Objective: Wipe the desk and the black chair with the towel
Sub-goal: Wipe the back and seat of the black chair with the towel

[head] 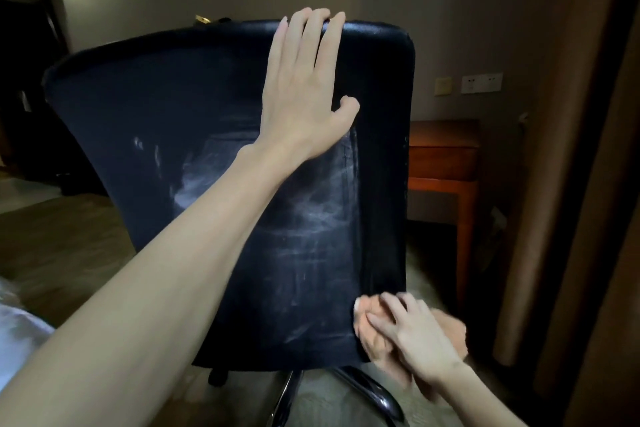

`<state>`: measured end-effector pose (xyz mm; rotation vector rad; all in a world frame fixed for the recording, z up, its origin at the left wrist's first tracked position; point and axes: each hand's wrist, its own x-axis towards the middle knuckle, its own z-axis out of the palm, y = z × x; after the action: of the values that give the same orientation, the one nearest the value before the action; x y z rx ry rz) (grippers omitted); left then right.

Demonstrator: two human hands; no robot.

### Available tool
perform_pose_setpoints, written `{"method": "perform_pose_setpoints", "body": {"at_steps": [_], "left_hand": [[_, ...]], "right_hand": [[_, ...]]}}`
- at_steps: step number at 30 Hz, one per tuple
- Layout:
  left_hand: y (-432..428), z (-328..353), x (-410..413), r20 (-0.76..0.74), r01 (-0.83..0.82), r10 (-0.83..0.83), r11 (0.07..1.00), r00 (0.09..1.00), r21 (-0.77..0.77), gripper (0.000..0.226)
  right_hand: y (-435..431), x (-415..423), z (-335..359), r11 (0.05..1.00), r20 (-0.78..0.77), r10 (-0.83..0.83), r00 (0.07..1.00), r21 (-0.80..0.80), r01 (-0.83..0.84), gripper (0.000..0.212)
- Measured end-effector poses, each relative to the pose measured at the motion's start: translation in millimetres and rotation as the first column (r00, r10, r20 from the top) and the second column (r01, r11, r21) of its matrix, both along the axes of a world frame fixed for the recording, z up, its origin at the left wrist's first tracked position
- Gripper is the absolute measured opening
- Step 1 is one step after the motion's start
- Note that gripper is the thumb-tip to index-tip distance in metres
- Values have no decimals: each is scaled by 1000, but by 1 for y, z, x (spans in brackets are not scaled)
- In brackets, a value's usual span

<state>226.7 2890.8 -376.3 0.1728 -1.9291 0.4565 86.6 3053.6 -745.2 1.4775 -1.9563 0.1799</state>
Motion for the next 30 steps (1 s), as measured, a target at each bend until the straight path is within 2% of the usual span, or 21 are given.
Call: {"method": "perform_pose_setpoints", "body": {"at_steps": [2, 3, 7, 11, 13, 14, 16, 17, 19, 21, 23, 26, 28, 30], "left_hand": [[2, 1, -3, 11, 8, -8, 1000, 1000, -12, 82], [2, 2, -4, 13, 11, -11, 1000, 1000, -16, 82], [5, 1, -7, -1, 14, -14, 1000, 1000, -8, 81], [9, -6, -7, -46, -65, 63, 997, 997, -30, 79], [21, -19, -10, -43, -65, 59, 985, 997, -158, 69], [26, -31, -17, 15, -25, 30, 960, 999, -279, 65], [37, -59, -36, 236, 103, 20, 861, 972, -498, 61], [41, -72, -44, 344, 138, 74, 823, 936, -552, 58], [40, -96, -58, 486, 63, 285, 811, 826, -582, 56], [37, -117, -68, 526, -22, 454, 771, 720, -636, 64], [37, -126, -73, 493, -68, 528, 727, 691, -683, 66], [42, -126, -83, 484, -55, 499, 735, 719, -676, 52], [46, -129, -88, 493, -45, 474, 752, 730, -657, 43], [45, -137, -90, 493, -41, 450, 768, 745, -640, 41]], "right_hand": [[9, 7, 5, 999, 42, -5, 999, 35, 3, 35], [11, 8, 12, 1000, 53, 10, 999, -3, -10, 36], [13, 5, 57, 940, 242, 77, 967, -340, 10, 54], [-1, -1, 110, 828, 257, 134, 957, -560, 34, 63], [-11, 5, 133, 785, 251, 147, 957, -618, 42, 61], [-17, 8, 137, 769, 249, 138, 959, -637, 55, 61], [-27, 11, 125, 780, 255, 85, 963, -618, 95, 63], [-32, 13, 108, 804, 263, 43, 964, -582, 123, 67], [-33, 17, 61, 873, 311, -4, 950, -462, 155, 80], [-21, 33, 10, 947, 484, -66, 873, -244, 207, 82], [-5, 45, -35, 958, 645, -165, 746, -76, 278, 66], [15, 48, -70, 917, 701, -217, 680, -93, 388, 62], [19, 38, -70, 846, 785, -226, 576, -135, 516, 61], [18, 23, -59, 721, 887, -155, 435, -200, 664, 58]]}}
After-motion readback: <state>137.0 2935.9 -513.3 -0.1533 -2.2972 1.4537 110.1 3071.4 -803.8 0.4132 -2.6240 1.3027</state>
